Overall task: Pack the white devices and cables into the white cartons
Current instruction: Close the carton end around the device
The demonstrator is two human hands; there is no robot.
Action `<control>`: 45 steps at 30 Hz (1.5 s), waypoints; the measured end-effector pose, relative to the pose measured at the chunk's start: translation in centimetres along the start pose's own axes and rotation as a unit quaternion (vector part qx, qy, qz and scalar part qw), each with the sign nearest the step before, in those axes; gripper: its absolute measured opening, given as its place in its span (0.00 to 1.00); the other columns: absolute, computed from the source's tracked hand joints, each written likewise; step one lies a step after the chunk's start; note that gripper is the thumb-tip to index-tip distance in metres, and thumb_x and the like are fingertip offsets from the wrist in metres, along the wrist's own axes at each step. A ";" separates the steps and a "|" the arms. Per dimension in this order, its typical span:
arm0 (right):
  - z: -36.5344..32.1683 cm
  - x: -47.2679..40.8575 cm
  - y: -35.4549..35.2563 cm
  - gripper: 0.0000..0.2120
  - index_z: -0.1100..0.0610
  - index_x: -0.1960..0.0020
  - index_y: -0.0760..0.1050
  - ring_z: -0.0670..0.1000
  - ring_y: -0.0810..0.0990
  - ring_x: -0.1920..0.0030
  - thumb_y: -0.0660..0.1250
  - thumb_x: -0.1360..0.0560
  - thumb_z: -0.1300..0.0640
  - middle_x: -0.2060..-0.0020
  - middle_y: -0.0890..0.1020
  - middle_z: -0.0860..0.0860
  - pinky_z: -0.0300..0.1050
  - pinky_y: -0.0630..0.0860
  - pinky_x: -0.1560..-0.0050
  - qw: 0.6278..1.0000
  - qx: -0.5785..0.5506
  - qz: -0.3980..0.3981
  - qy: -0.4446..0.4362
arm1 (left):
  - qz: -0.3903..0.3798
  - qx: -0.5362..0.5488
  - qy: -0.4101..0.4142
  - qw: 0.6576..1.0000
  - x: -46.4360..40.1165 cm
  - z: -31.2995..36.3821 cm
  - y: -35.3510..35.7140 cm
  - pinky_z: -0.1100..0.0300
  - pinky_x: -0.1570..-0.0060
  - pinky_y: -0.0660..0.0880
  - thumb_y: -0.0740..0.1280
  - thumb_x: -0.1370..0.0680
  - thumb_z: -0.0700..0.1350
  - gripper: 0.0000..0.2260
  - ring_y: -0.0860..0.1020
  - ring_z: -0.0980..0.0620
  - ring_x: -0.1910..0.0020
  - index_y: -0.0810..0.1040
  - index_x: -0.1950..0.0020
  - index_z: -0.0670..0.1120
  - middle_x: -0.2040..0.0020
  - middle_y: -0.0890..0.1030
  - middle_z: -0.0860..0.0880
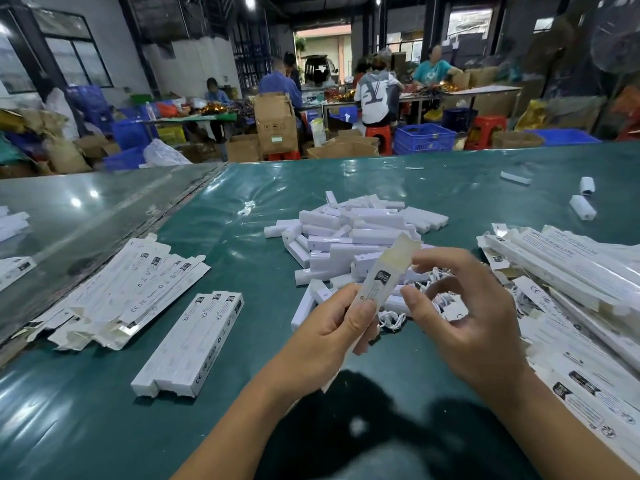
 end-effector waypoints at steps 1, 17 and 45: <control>-0.1 0.0 -0.1 0.12 0.54 0.40 0.78 0.52 0.81 0.45 0.69 0.23 0.54 0.44 0.80 0.48 0.48 0.80 0.55 0.999 0.032 -0.004 -0.025 | 0.002 -0.005 -0.002 1.000 0.0 -0.1 0.0 0.58 0.60 0.72 0.65 0.19 0.56 0.17 0.71 0.53 0.63 0.76 0.37 0.45 0.62 0.74 0.52; -0.2 0.5 0.6 0.14 0.52 0.39 0.81 0.46 0.83 0.50 0.63 0.20 0.52 0.50 0.84 0.42 0.37 0.76 0.52 0.997 0.015 0.008 0.079 | 0.029 -0.259 0.016 0.965 0.0 -0.6 -0.6 0.54 0.58 0.73 0.62 0.21 0.55 0.06 0.74 0.54 0.60 0.74 0.45 0.57 0.56 0.77 0.56; 0.9 1.5 2.1 0.11 0.39 0.42 0.81 0.40 0.83 0.43 0.63 0.20 0.45 0.47 0.85 0.34 0.34 0.77 0.42 0.967 -0.100 -0.039 0.231 | 0.036 -0.347 0.016 0.937 0.1 -0.7 -0.7 0.48 0.54 0.75 0.63 0.21 0.51 0.07 0.75 0.49 0.57 0.74 0.53 0.49 0.59 0.78 0.53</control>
Point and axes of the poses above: each hand's wrist, its own x-axis away from the middle knuckle, its own y-axis out of the palm, z = x × y, the point moved 3 cm from there along -x, towards the middle knuckle
